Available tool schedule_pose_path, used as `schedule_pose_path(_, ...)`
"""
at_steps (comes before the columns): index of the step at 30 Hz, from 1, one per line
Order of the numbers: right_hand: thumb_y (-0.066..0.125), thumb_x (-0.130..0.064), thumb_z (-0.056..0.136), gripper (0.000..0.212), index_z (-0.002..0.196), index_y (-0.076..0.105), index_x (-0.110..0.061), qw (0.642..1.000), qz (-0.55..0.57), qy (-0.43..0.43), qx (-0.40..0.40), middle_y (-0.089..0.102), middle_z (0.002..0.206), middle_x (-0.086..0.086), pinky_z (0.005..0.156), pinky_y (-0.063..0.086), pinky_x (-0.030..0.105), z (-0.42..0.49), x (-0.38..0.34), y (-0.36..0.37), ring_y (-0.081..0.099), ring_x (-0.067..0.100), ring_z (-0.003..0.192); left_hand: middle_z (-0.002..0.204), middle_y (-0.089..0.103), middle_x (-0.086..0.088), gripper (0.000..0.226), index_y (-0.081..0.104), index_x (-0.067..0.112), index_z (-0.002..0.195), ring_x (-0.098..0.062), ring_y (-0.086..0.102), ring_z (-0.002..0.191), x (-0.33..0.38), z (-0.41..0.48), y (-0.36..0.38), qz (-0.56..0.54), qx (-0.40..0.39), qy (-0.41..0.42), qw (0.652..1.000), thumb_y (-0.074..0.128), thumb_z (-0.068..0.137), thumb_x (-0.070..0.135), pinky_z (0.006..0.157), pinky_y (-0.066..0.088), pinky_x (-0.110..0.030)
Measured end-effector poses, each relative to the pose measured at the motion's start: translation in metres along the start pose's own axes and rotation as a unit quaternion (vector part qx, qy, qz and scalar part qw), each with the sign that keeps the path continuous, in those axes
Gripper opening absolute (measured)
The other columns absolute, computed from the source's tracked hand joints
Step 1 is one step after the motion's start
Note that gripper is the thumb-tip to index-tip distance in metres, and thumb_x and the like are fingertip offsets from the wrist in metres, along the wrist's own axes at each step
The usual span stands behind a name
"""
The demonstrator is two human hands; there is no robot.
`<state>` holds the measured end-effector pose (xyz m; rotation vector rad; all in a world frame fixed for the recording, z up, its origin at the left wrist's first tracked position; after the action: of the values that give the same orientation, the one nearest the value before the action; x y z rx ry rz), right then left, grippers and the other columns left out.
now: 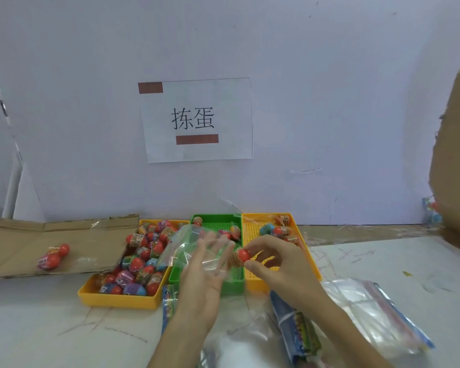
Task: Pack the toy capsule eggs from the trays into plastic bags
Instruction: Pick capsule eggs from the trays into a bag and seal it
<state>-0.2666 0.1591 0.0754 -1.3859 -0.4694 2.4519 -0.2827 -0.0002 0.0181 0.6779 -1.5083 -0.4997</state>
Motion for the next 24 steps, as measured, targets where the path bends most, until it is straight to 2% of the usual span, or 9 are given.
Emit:
schedule_pose_path(2,0.079,-0.016,0.086,0.023,0.094,0.071,-0.036,1.0,-0.003,0.001,0.016,0.072,0.088,-0.022,0.069,0.056,0.017,0.0,0.001,-0.001,0.07,0.004,0.081,0.117,0.076,-0.009,0.032,0.079,0.016,0.109,-0.025,0.073,0.107,-0.006,0.0,0.003,-0.02,-0.015,-0.02,0.999,0.054,0.098,0.032,0.085,0.058,-0.038)
schedule_pose_path(6,0.079,-0.015,0.085,0.022,0.093,0.072,-0.035,0.999,-0.01,-0.003,0.044,0.072,0.088,-0.021,0.071,0.055,0.019,-0.001,0.004,0.0,0.069,0.006,0.081,0.124,0.073,-0.013,0.044,0.066,0.013,0.128,-0.027,0.073,0.109,-0.014,-0.001,0.008,-0.033,-0.045,-0.052,0.997,0.051,0.097,0.04,0.09,0.054,-0.043)
schedule_pose_path(10,0.081,-0.02,0.082,0.02,0.092,0.072,-0.035,0.996,-0.049,-0.013,0.07,0.068,0.085,-0.018,0.067,0.048,0.014,-0.003,0.004,-0.002,0.063,0.008,0.081,0.129,0.069,-0.02,0.051,0.061,0.012,0.135,-0.03,0.068,0.118,-0.022,-0.006,0.014,-0.062,-0.061,-0.088,0.992,0.055,0.093,0.04,0.094,0.057,-0.046)
schedule_pose_path(14,0.082,-0.013,0.077,0.028,0.091,0.071,-0.034,0.995,-0.058,-0.024,0.08,0.062,0.083,-0.017,0.067,0.044,0.013,-0.004,0.001,-0.005,0.057,0.007,0.079,0.127,0.068,-0.024,0.044,0.063,0.012,0.133,-0.025,0.072,0.095,-0.029,-0.012,0.021,-0.063,-0.087,-0.115,0.988,0.051,0.101,0.04,0.079,0.063,-0.039)
schedule_pose_path(16,0.083,-0.012,0.076,0.03,0.091,0.072,-0.035,0.995,-0.053,-0.027,0.079,0.061,0.082,-0.017,0.068,0.043,0.013,-0.004,-0.001,-0.005,0.057,0.006,0.08,0.123,0.069,-0.025,0.044,0.065,0.009,0.13,-0.026,0.073,0.091,-0.032,-0.013,0.022,-0.062,-0.088,-0.12,0.987,0.047,0.105,0.04,0.074,0.062,-0.037)
schedule_pose_path(20,0.083,-0.01,0.076,0.026,0.095,0.075,-0.027,0.997,-0.04,-0.04,0.055,0.063,0.083,-0.016,0.07,0.044,0.015,-0.004,-0.005,-0.001,0.056,0.007,0.081,0.132,0.064,-0.027,0.053,0.06,0.004,0.136,-0.032,0.069,0.116,-0.033,-0.016,0.026,-0.055,-0.101,-0.141,0.983,0.044,0.105,0.044,0.086,0.061,-0.039)
schedule_pose_path(24,0.085,-0.029,0.073,0.024,0.09,0.069,-0.031,0.999,-0.029,-0.024,0.039,0.068,0.087,-0.017,0.069,0.051,0.019,-0.005,-0.005,0.005,0.061,0.008,0.082,0.136,0.062,-0.027,0.057,0.055,0.006,0.141,-0.038,0.064,0.123,-0.033,-0.02,0.033,-0.049,-0.127,-0.145,0.98,0.044,0.103,0.046,0.098,0.057,-0.047)
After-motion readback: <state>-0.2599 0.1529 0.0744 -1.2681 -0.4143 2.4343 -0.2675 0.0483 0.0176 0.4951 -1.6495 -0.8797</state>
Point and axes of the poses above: each hand's wrist, its own z-axis towards the middle knuckle, its own y-axis out of the palm, x = y × z, the point moved 9 cm from there along z, towards the middle knuckle
